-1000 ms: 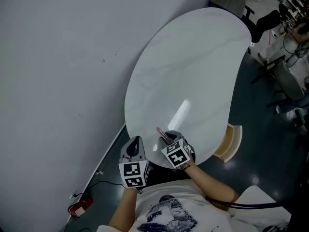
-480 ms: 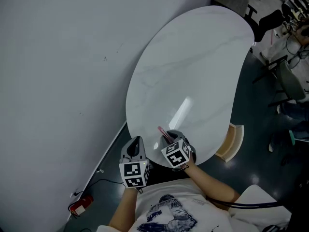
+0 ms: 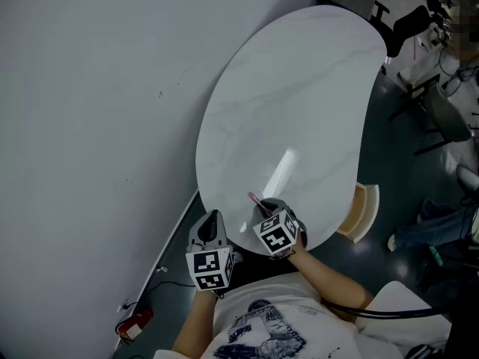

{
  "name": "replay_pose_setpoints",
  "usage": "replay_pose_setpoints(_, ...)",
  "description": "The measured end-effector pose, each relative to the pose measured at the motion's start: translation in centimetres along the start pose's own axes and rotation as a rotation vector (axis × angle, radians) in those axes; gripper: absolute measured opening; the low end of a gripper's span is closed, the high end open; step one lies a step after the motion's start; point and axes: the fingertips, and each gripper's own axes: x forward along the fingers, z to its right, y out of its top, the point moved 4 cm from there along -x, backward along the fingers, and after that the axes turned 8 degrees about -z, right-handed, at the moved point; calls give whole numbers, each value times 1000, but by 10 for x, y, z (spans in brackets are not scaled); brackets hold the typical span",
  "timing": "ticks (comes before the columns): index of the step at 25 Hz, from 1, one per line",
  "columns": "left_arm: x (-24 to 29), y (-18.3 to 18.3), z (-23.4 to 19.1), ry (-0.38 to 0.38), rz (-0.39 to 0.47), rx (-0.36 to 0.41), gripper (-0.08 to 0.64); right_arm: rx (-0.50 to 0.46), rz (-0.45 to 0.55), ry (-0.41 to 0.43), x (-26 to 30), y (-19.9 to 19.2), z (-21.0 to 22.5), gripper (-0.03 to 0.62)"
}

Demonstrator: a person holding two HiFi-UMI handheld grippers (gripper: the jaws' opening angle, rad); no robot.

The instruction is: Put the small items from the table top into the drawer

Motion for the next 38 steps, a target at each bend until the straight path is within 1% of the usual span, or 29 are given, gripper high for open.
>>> replay_pose_setpoints(5, -8, 3, -9, -22, 2, 29, 23, 53, -10, -25, -6, -1, -1, 61)
replay_pose_setpoints(9, -15, 9, -9, -55, 16, 60, 23, 100, 16, -59, -24, -4, -3, 61)
replay_pose_setpoints(15, -32, 16, 2, -142, 42, 133, 23, 188, 71, -136, -61, -10, -12, 61)
replay_pose_setpoints(22, -61, 11, 21, -251, 70, 231, 23, 306, 152, -219, -111, -31, -38, 61)
replay_pose_setpoints(29, -100, -13, 44, -349, 99, 325, 23, 399, 242, -294, -157, -70, -81, 60)
replay_pose_setpoints(33, -121, -30, 50, -392, 108, 350, 23, 436, 274, -334, -176, -89, -107, 58)
replay_pose_setpoints(38, -138, -51, 53, -428, 95, 364, 23, 473, 300, -362, -190, -105, -132, 58)
